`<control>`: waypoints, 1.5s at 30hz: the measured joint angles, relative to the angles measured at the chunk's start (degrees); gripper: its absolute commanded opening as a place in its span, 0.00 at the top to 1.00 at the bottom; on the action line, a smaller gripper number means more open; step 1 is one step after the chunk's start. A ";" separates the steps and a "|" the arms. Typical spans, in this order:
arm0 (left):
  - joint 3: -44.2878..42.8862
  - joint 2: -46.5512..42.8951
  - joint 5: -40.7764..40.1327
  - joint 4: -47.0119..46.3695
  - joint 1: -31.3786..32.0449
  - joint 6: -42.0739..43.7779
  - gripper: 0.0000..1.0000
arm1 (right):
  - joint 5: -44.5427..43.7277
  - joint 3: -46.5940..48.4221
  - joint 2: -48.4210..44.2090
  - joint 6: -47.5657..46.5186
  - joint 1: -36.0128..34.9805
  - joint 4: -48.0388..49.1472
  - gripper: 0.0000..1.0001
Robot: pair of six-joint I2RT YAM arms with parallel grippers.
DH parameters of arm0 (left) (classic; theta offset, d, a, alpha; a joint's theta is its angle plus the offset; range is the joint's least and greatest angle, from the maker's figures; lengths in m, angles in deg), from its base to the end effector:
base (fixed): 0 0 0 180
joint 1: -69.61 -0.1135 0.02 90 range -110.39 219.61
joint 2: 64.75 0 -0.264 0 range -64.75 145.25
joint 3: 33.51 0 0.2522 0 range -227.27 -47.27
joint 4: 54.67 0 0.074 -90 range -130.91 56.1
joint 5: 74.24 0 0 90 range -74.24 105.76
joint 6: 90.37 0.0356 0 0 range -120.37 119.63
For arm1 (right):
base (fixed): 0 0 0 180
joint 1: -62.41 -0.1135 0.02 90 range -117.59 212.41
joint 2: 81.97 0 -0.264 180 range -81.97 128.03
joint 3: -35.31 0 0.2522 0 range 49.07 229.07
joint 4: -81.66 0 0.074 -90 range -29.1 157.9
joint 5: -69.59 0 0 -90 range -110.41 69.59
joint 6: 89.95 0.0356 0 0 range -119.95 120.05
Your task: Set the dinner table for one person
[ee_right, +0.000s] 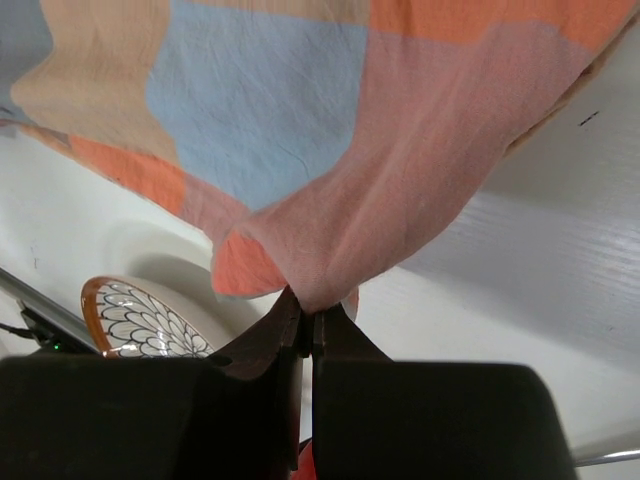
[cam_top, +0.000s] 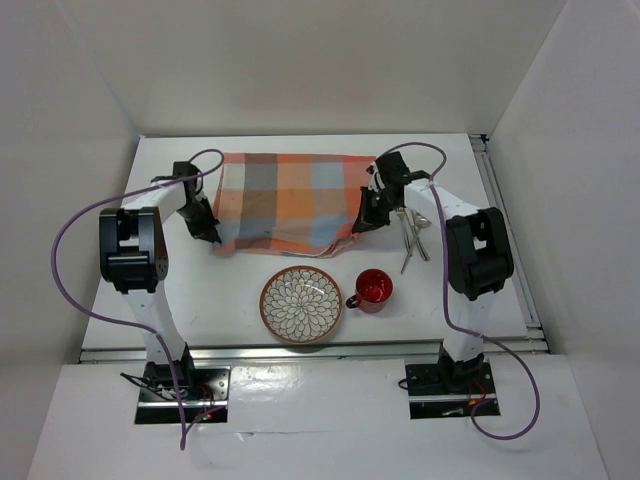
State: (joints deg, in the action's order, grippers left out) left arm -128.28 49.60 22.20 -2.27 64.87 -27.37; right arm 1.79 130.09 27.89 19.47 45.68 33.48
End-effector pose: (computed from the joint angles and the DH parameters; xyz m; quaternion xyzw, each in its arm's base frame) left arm 0.3993 0.0291 0.1655 -0.2612 0.9509 -0.0846 0.1427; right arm 0.3805 0.1284 0.2007 -0.0221 0.9555 0.2485 0.1576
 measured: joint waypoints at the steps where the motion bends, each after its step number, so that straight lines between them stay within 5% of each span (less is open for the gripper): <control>1: -0.11 -0.13 0.22 0.42 0.00 0.02 1.00 | -0.13 0.26 0.15 -0.02 0.00 0.02 1.00; 7: -9.70 -0.55 5.66 5.70 -0.02 -0.26 1.00 | -0.59 9.79 3.30 -0.07 1.22 -3.34 1.00; 17: -50.97 -1.31 20.85 7.26 -1.07 -8.07 1.00 | 0.76 45.55 8.61 -0.70 9.99 -7.21 1.00; 27: -30.88 -15.80 32.30 4.44 -10.10 -14.21 1.00 | 3.85 31.89 -7.61 -0.37 11.87 -7.91 1.00; 33: -30.53 -16.17 35.56 4.46 -11.91 -16.76 1.00 | 4.46 33.46 -12.90 -0.13 11.98 -9.09 1.00; 37: -33.83 -14.21 37.97 1.90 -11.82 -19.21 1.00 | 5.25 38.88 -10.40 0.42 12.92 -8.61 1.00; 45: -46.66 -1.07 40.54 -3.67 -9.60 -24.44 1.00 | 9.94 56.94 9.31 3.61 15.47 -4.96 1.00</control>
State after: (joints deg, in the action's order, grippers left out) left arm -174.94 48.53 62.75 -5.94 55.28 -51.81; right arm 11.74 187.02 37.21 23.08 61.15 28.52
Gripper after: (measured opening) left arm 0.051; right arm 0.045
